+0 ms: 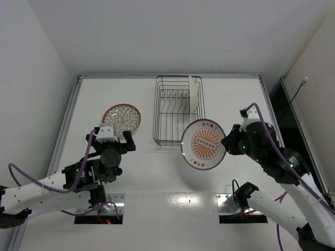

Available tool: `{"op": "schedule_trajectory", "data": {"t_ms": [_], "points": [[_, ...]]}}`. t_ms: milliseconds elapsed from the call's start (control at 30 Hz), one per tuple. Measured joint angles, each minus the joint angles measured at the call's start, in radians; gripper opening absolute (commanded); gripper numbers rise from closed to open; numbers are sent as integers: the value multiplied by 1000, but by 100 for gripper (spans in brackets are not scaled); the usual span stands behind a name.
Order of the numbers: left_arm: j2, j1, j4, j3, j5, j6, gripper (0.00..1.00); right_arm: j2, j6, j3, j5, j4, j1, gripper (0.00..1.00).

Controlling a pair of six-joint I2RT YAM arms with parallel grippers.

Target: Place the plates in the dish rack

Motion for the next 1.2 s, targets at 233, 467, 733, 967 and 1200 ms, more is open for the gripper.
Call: {"op": "schedule_trajectory", "data": {"t_ms": [233,467,733,967,1200], "points": [[9,0,0,0,0,0,100,226,-6,169,112,88,0,0],[13,0,0,0,-7,0,100,464,-6,298,238,195,22,0],[31,0,5,0,-11,13,100,849,-48,681,496,198,120,0],[23,0,18,0,-15,31,100,1141,-97,917,731,176,140,0],[17,0,24,0,-16,44,100,1367,-208,1096,966,198,152,0]]}}
